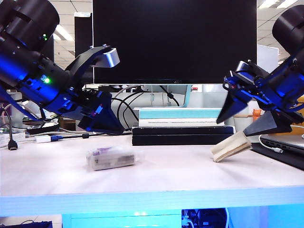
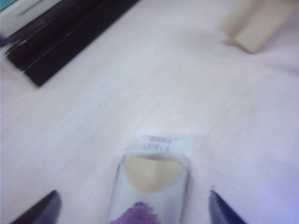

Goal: Pick up a packet of tissues from the table with the left hand, then take a tissue from it with the right hand.

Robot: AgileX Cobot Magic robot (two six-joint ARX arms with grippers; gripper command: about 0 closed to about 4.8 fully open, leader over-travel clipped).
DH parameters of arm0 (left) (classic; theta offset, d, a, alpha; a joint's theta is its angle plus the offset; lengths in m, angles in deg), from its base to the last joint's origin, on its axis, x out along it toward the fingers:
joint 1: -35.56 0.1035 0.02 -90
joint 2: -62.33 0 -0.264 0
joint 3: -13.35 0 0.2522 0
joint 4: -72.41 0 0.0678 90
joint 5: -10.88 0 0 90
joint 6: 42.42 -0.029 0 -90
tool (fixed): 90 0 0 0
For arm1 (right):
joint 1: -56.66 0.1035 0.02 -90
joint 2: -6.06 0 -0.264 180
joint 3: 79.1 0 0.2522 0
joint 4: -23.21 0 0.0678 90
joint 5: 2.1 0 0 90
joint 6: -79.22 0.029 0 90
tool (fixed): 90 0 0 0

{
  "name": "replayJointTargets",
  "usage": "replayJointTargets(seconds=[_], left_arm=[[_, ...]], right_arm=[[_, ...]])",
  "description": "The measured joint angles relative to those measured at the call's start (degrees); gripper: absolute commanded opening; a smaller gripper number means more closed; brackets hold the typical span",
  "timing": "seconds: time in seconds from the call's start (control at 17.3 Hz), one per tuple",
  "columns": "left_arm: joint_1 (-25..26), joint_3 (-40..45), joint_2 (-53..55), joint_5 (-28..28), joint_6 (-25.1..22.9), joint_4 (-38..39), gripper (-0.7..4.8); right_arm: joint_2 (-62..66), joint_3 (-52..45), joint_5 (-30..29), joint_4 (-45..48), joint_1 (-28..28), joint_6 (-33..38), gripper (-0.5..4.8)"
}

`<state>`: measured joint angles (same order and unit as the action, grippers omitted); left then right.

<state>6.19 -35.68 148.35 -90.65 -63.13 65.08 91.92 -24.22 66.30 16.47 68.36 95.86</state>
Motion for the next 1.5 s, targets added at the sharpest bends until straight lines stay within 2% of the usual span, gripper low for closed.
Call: replayJointTargets(seconds=[0.23,0.29,0.4,0.46,0.63,0.69,0.75,0.87,0.92,1.1,1.21,1.38,1.5], left_arm=[[0.00,0.00,-0.02,2.80,2.12,-0.15,4.79],[0.00,0.00,-0.04,2.82,2.69,-0.15,4.79],[0.00,0.00,-0.17,2.80,3.45,-0.28,4.79],[0.00,0.00,-0.17,2.78,3.69,-0.42,4.79],[0.00,0.00,-0.20,2.78,4.61,-0.57,4.79],[0.00,0.00,-0.20,2.78,5.20,-0.57,4.79],[0.00,0.00,-0.20,1.95,6.16,-0.57,4.79],[0.00,0.00,-0.20,-1.44,7.85,-0.85,4.79],[-0.02,0.00,-0.20,-2.47,8.41,-1.16,4.79],[0.00,0.00,-0.20,-6.08,8.74,-2.08,4.79],[0.00,0.00,-0.20,-10.71,8.74,-2.34,4.79],[0.00,0.00,-0.09,-17.73,8.74,-4.44,4.79],[0.00,0.00,-0.09,-20.74,8.76,-5.40,4.79]], right_arm=[[0.00,0.00,-0.15,-0.07,0.09,0.28,3.50],[-0.04,0.00,-1.79,-0.46,0.04,1.18,3.45],[-0.44,-0.04,-11.15,-0.59,-0.04,2.89,3.31],[-0.70,-0.04,-12.74,0.46,0.22,3.02,3.33],[-1.62,0.02,-3.54,1.81,0.55,2.99,3.35],[-1.62,0.00,-3.26,1.11,0.24,3.02,3.33],[-1.62,0.00,-7.02,1.05,0.09,3.13,3.33],[-1.46,0.00,-20.02,3.61,0.57,5.18,3.33],[-1.46,0.00,-23.41,5.27,0.63,6.45,3.33],[-1.46,0.02,-24.63,6.56,0.13,9.18,3.33],[-1.46,0.00,-28.17,7.26,0.22,12.48,3.33],[-1.46,0.00,-33.86,13.11,0.44,19.63,3.31],[-1.46,0.00,-35.80,18.38,0.46,24.52,3.04]])
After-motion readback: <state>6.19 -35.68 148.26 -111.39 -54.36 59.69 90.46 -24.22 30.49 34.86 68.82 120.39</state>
